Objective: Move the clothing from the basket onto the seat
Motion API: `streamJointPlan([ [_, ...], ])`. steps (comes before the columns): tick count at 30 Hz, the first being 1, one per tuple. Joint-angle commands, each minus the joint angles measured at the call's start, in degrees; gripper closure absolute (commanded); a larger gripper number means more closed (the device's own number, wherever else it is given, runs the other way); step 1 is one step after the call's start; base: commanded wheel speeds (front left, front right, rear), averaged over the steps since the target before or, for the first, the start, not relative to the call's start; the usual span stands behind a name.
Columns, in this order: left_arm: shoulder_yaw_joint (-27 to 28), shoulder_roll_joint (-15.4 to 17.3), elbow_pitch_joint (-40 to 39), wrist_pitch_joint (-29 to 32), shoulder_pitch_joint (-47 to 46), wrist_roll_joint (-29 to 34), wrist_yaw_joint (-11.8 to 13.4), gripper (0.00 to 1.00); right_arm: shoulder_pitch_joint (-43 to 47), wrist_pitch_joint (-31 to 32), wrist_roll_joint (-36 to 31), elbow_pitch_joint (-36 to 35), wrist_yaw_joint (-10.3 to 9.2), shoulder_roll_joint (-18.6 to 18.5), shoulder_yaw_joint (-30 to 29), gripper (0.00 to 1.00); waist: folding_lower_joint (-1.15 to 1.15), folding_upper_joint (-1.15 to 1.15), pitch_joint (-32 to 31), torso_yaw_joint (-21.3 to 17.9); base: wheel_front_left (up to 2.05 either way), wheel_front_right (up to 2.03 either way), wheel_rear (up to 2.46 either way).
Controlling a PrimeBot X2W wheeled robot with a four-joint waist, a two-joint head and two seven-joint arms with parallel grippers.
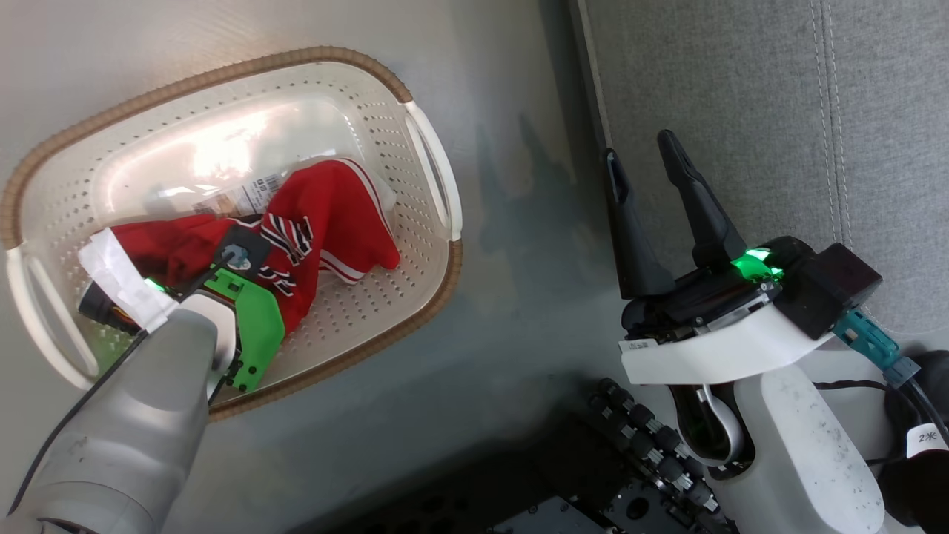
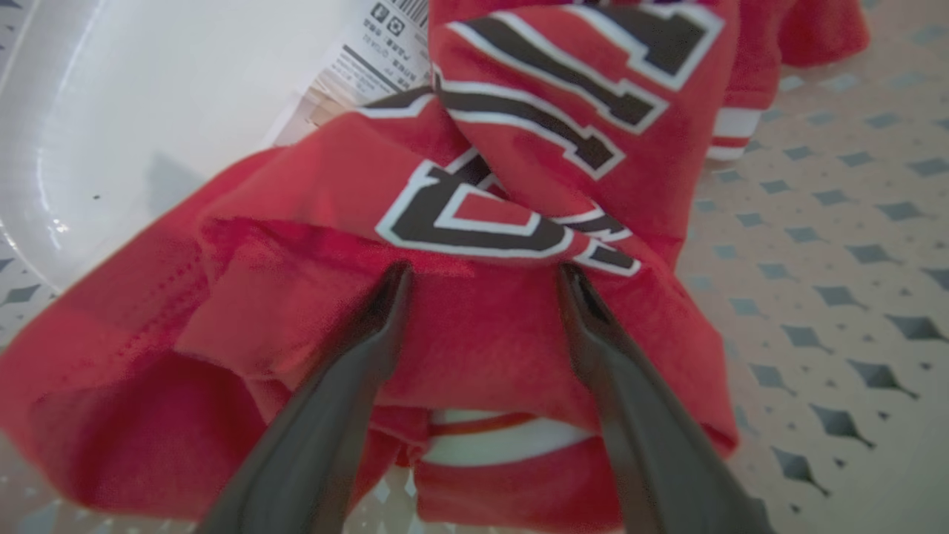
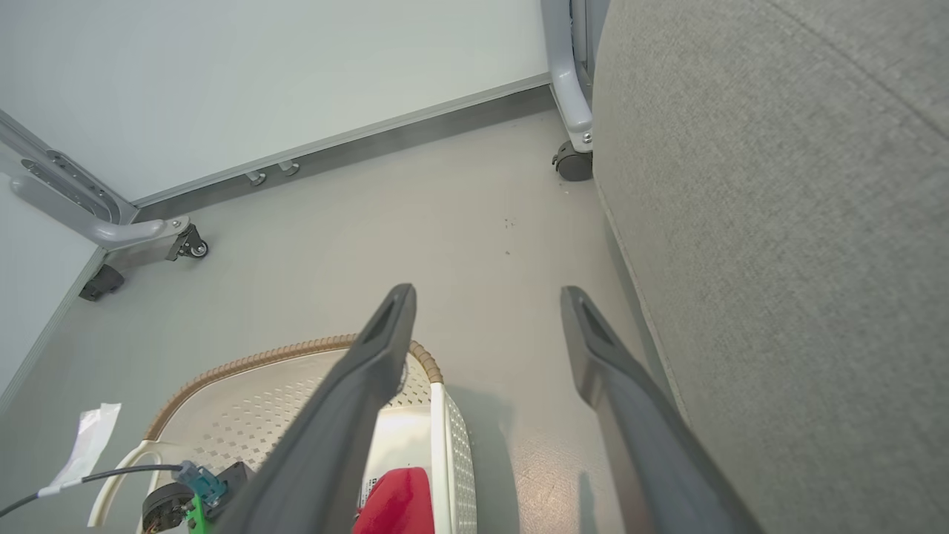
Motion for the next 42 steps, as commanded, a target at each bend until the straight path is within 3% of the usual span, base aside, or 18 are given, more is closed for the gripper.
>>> streamJointPlan([
  [1, -0.2, 0.9, 0.4, 0.4, -1.2, -0.5, 0.0, 0.00, -0.9, -0.2, 0.5, -0.2, 0.00, 0.0, 0.3, 0.00, -0.01, 0.00, 1.8, -1.6, 0.00, 0.00, 0.00],
  [20, -3.2, 3.5, 2.6, 13.4, -3.2, -2.9, 0.2, 0.00, -1.4, -0.2, 2.5, -0.7, 0.00, 0.0, 1.9, 0.00, -0.01, 0.00, 5.2, -3.3, 0.00, 0.00, 0.00],
  [21, -3.3, 3.5, 2.8, 14.2, -3.1, -3.0, 0.2, 0.21, -1.2, -0.2, 2.4, -0.8, -0.01, 0.0, 1.7, 0.00, -0.01, 0.00, 5.2, -3.3, 0.00, 0.00, 0.00],
  [23, -3.6, 3.5, 3.0, 15.8, -3.0, -3.0, 0.3, 0.95, -1.0, -0.2, 2.1, -1.0, 0.00, 0.0, 1.4, 0.00, -0.01, 0.00, 5.3, -3.2, 0.00, 0.00, 0.00],
  [24, -3.7, 3.5, 3.1, 16.3, -2.9, -3.1, 0.2, 1.00, -0.8, -0.2, 2.1, -1.0, 0.00, 0.0, 1.3, 0.00, -0.01, 0.00, 5.3, -3.2, 0.00, 0.00, 0.00],
  [32, -5.4, 3.9, 2.8, 15.0, -4.3, -1.5, 1.1, 1.00, -0.5, -0.2, 2.1, -1.4, 0.00, 0.0, 0.8, 0.00, -0.01, 0.00, 5.3, -3.1, 0.00, 0.00, 0.00],
  [42, -6.6, 4.0, -1.3, 5.0, -7.9, -0.4, 1.3, 1.00, -2.0, -0.2, 2.1, -1.3, 0.00, 0.0, 0.0, 0.00, -0.01, 0.00, 4.2, -2.1, 0.00, 0.00, 0.00],
])
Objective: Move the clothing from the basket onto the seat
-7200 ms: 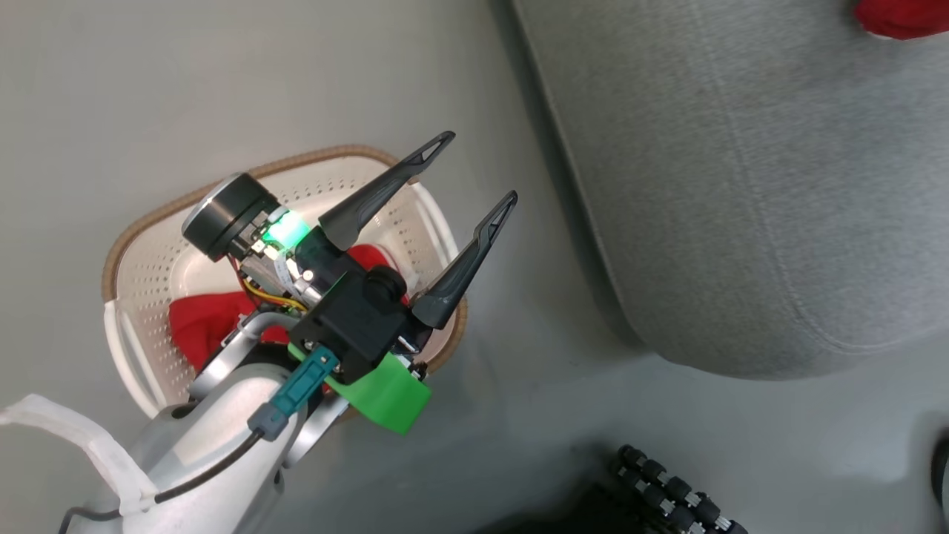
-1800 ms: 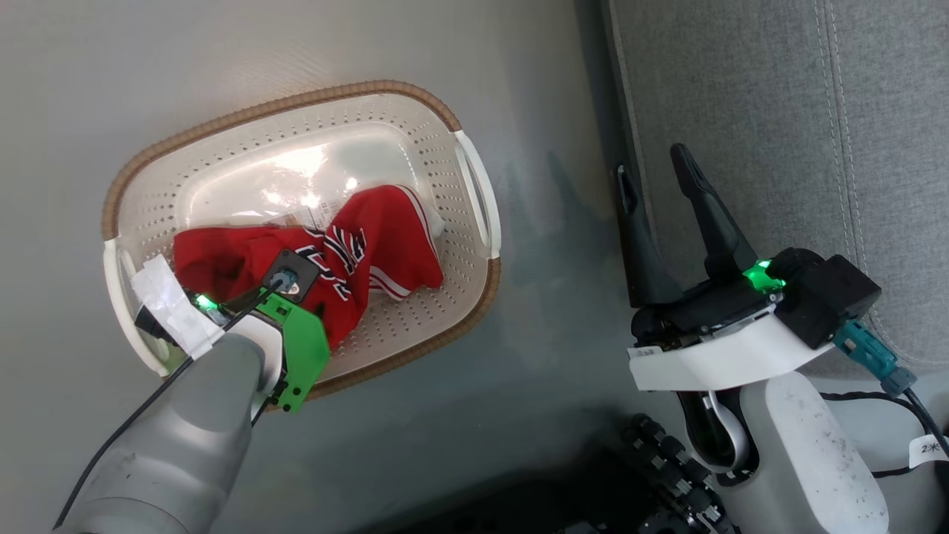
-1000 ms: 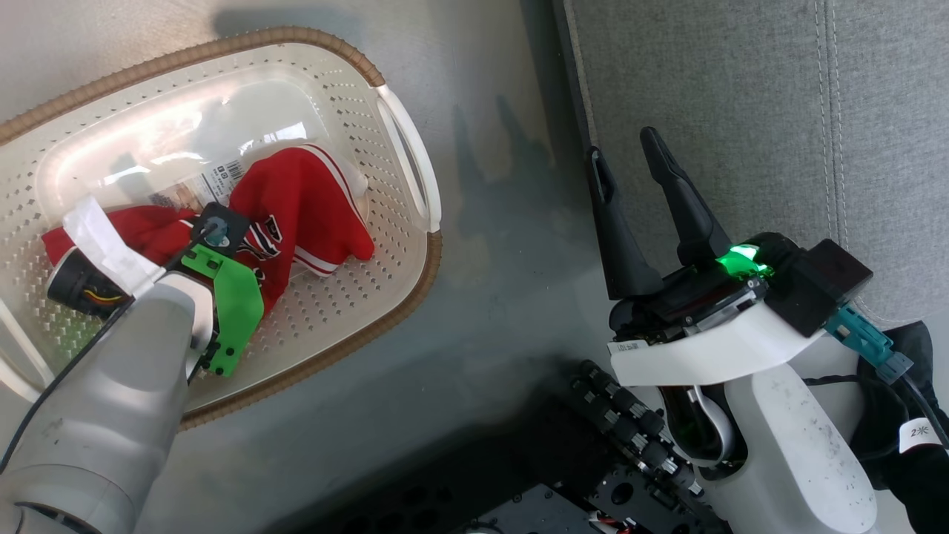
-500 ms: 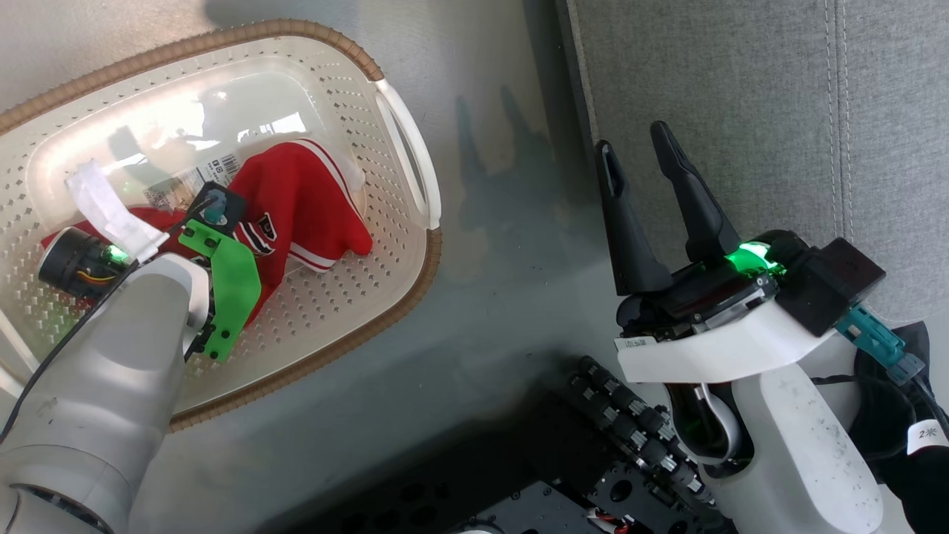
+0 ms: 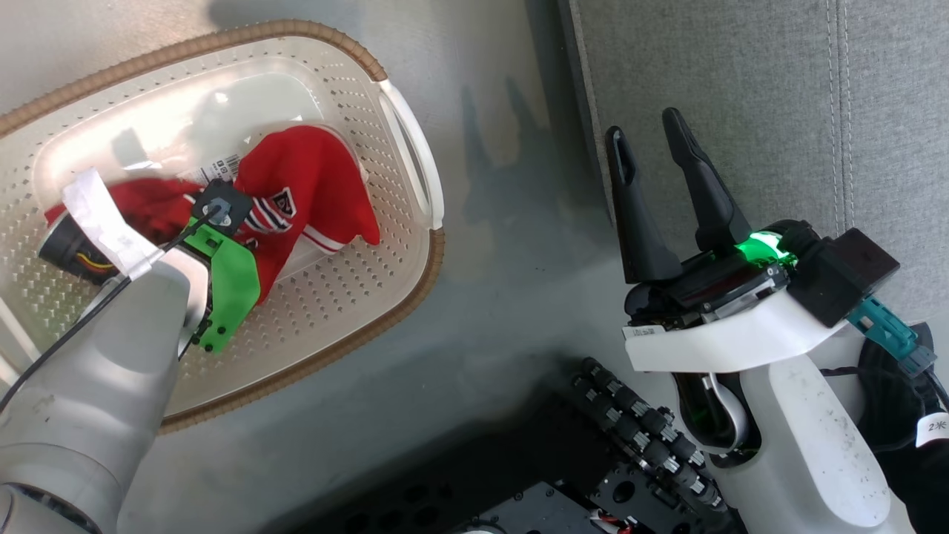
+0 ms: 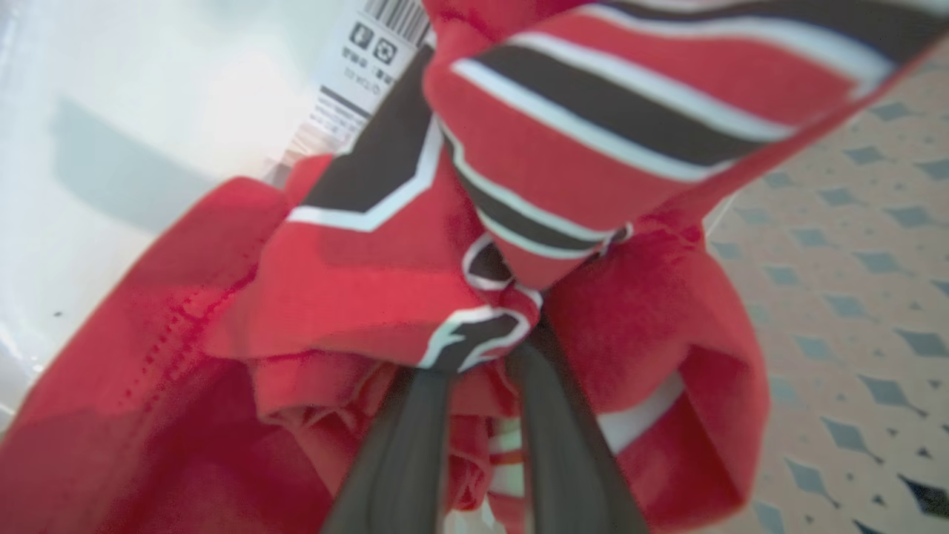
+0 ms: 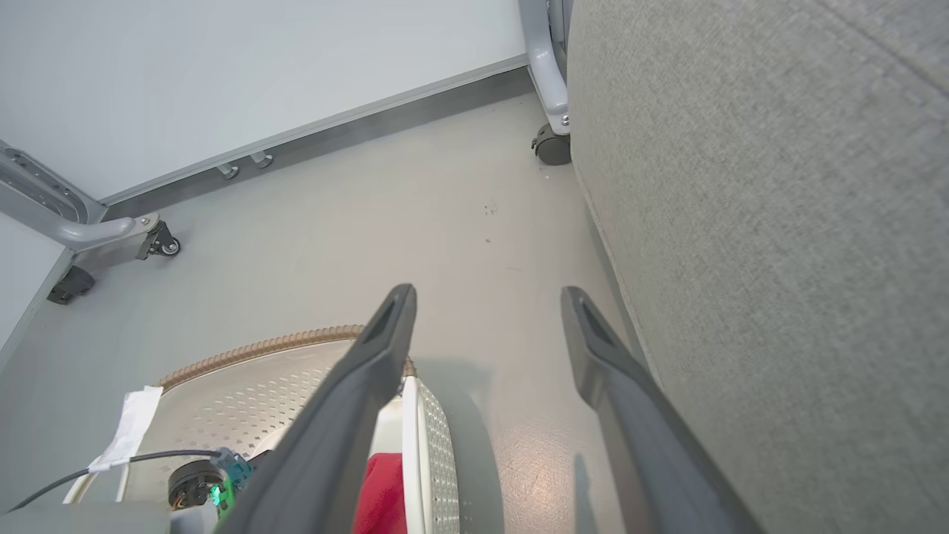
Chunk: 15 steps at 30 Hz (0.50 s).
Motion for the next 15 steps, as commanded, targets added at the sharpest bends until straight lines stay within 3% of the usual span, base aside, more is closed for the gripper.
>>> streamJointPlan([
  [1, -0.3, 0.4, -0.7, -1.3, -1.9, 0.4, 0.5, 1.00, -0.4, -0.2, -0.3, 0.1, 0.00, 0.0, -0.4, 0.00, 0.00, 0.00, -0.9, 0.8, 0.00, 0.00, 0.00],
  [15, -0.8, -2.1, -8.4, -11.6, 0.1, -0.3, 1.0, 1.00, 1.7, -0.2, -3.5, 0.6, -0.01, -0.1, -4.2, 0.00, 0.00, 0.00, -8.5, 5.7, 0.00, 0.00, 0.00],
])
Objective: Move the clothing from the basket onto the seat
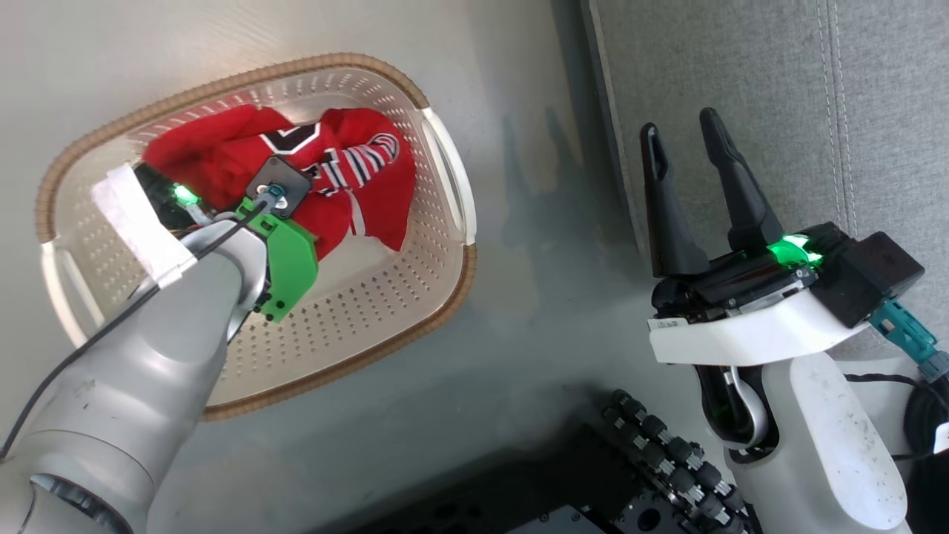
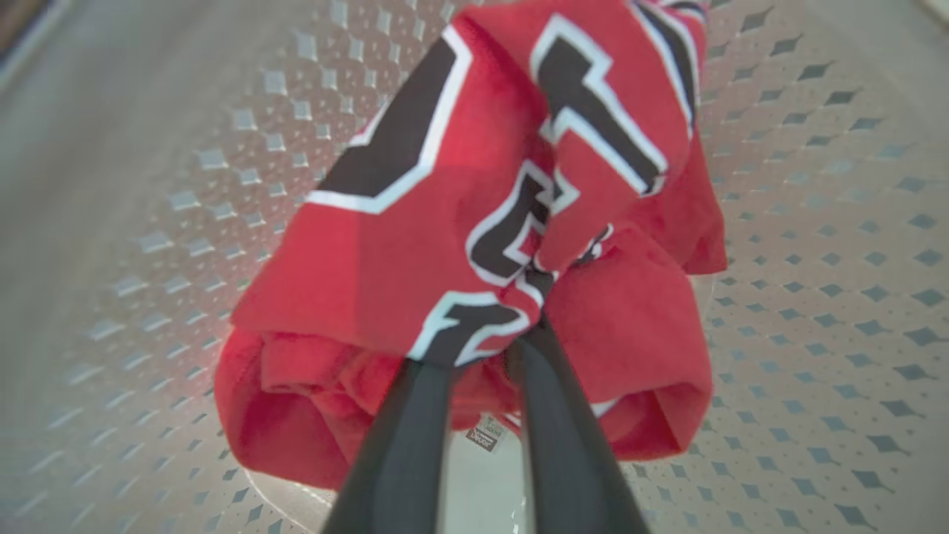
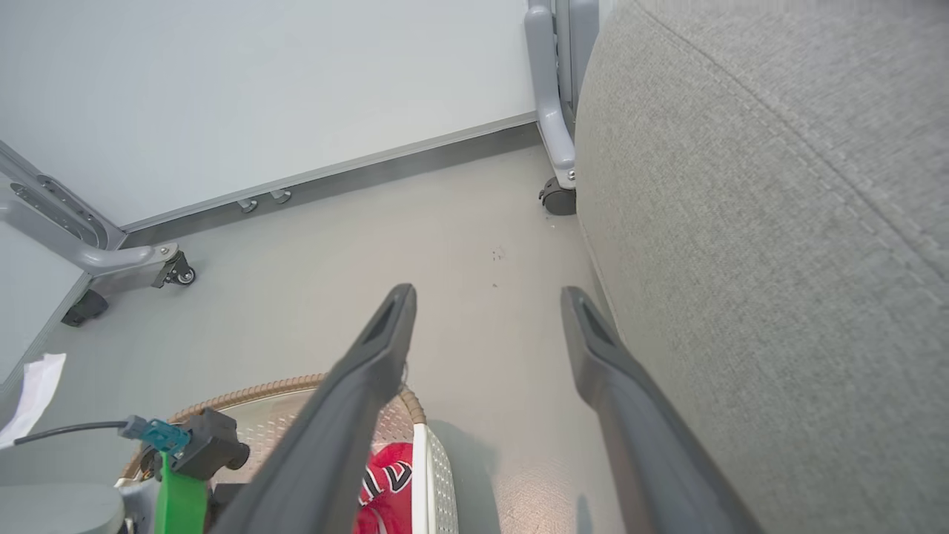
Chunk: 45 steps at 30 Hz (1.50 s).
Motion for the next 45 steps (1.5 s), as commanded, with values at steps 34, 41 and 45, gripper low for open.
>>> streamJointPlan([
  [34, 18.1, 2.5, -50.9, -10.8, 22.3, -6.8, 11.5, 1.00, 11.7, 2.7, -10.9, 2.2, 0.00, -0.1, -7.0, 0.00, -0.01, 0.00, -31.6, 12.8, 0.00, 0.00, 0.00],
  [41, 25.9, 1.4, -59.5, -10.8, 28.9, -3.7, 9.5, 1.00, 14.3, 5.1, -11.1, 0.1, 0.00, -0.1, -7.4, 0.00, -0.01, 0.00, -36.2, 13.6, 0.00, 0.00, 0.00],
  [45, 28.8, 0.2, -62.5, -10.8, 32.3, -2.8, 8.1, 1.00, 15.9, 6.5, -11.8, -0.9, -0.01, -0.1, -7.4, 0.00, -0.01, 0.00, -38.7, 14.0, 0.00, 0.00, 0.00],
])
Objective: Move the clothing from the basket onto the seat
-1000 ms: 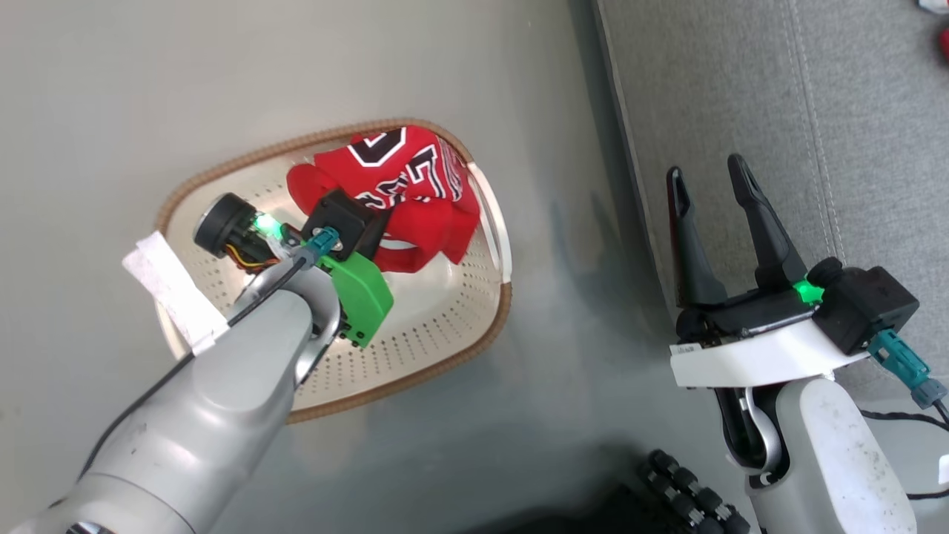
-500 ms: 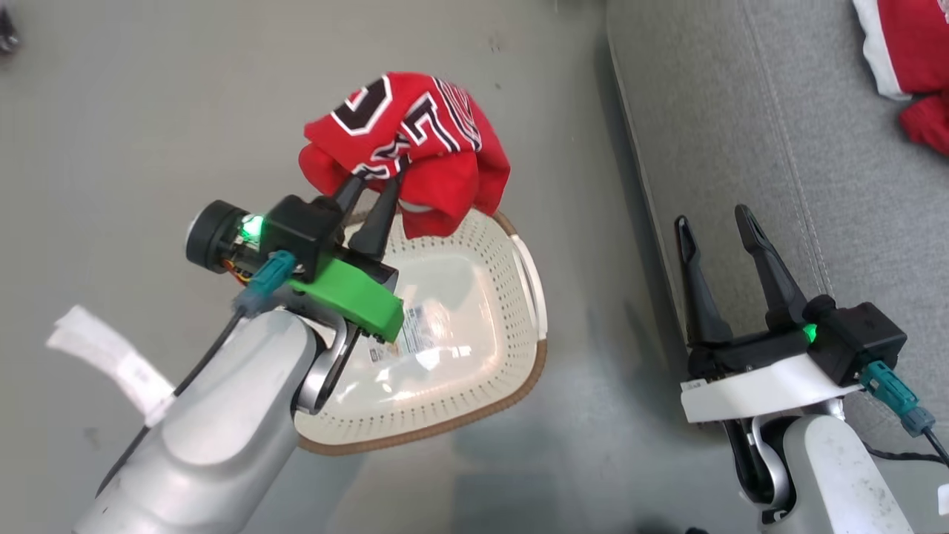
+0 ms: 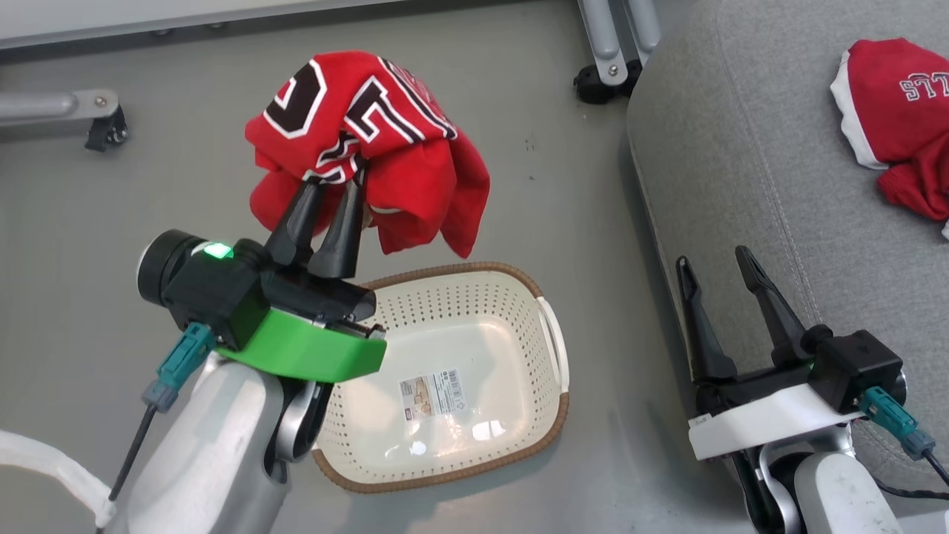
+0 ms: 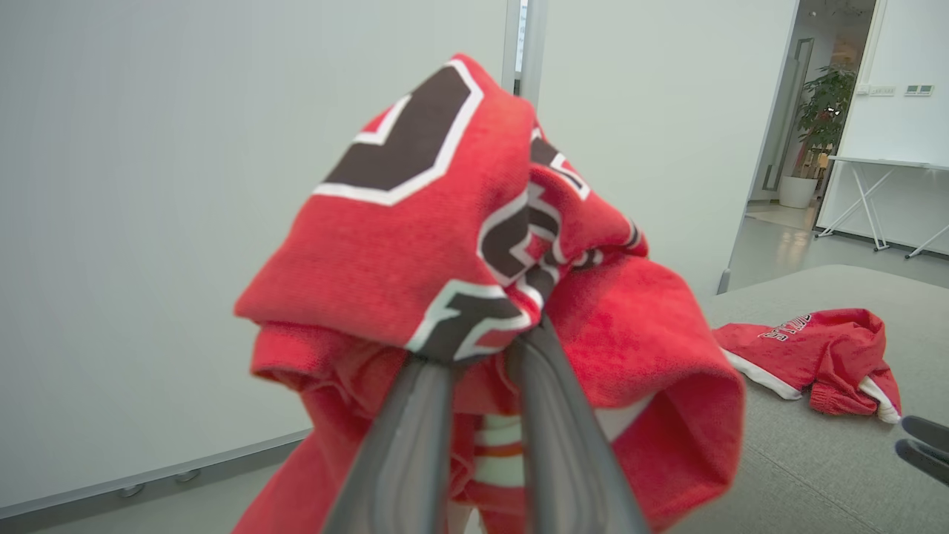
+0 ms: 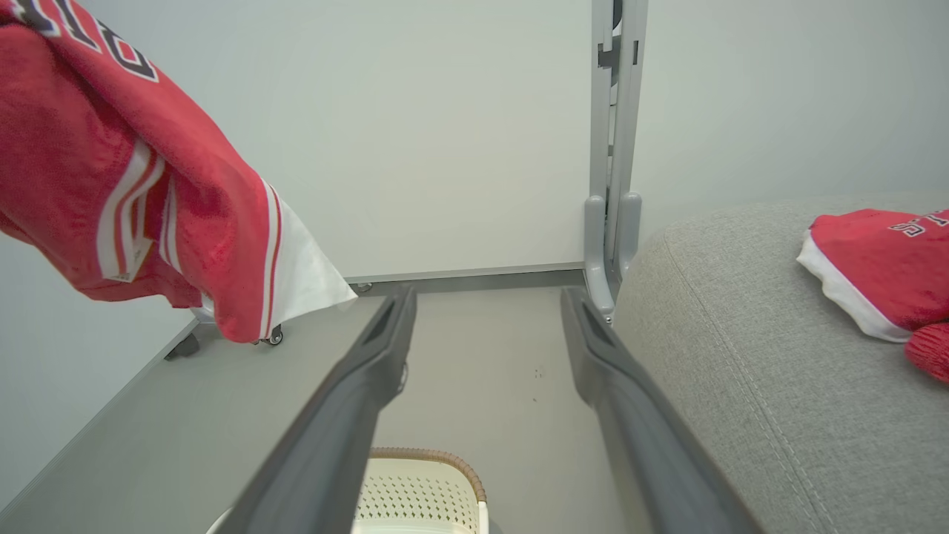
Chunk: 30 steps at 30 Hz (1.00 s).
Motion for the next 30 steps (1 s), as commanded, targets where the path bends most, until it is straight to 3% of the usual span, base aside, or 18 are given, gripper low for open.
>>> streamJointPlan([
  [1, 0.9, -0.5, -1.0, -0.2, 2.0, 0.3, -0.9, 1.00, 1.3, 0.5, -0.6, -0.5, -0.01, -0.2, -0.2, 0.00, 0.00, 0.00, -3.5, 1.1, 0.00, 0.00, 0.00],
  [15, 3.7, -3.1, -4.4, -0.2, 15.7, 3.0, -4.1, 1.00, 9.4, 5.0, -0.2, -3.4, -0.01, -0.1, 0.0, 0.00, 0.00, 0.00, -12.8, 1.8, 0.00, 0.00, 0.00],
  [30, 3.9, -3.1, -4.2, -0.2, 21.5, 3.3, -4.1, 1.00, 13.9, 7.7, 0.9, -5.1, -0.01, -0.1, 1.6, 0.00, 0.00, 0.00, -16.6, 2.1, 0.00, 0.00, 0.00],
])
